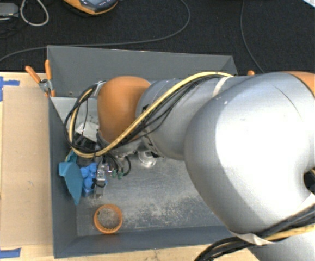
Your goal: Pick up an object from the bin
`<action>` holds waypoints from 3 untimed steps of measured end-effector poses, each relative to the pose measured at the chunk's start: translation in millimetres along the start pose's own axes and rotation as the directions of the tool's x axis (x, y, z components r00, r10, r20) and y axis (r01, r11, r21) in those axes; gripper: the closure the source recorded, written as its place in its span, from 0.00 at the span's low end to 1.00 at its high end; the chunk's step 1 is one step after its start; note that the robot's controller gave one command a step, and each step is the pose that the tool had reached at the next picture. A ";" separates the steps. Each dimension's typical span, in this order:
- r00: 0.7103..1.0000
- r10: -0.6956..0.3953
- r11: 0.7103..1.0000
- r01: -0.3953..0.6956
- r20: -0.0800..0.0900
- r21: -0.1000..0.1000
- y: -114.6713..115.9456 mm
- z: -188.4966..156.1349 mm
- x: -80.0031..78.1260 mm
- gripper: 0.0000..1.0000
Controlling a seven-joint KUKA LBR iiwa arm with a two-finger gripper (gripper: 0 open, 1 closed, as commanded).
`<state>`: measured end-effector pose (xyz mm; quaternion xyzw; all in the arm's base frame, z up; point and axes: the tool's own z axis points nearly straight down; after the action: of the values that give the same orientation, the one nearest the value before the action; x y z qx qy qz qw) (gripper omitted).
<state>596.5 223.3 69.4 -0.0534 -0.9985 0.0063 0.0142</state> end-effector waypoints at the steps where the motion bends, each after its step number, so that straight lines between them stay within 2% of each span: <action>1: 0.936 0.350 0.936 -0.350 0.014 -0.023 -9.6 -1.5 1.1 0.00; 2: 0.995 -0.094 0.996 0.094 0.018 -0.001 -3.8 -2.5 13.9 0.00; 3: 1.000 0.003 1.000 -0.003 0.014 -0.011 -2.4 0.7 12.4 0.00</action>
Offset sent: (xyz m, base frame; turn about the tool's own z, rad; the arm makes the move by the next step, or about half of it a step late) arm -0.0291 0.0116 0.0006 -0.3690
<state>583.9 222.2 69.1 -0.0550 -0.9985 0.0014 0.0070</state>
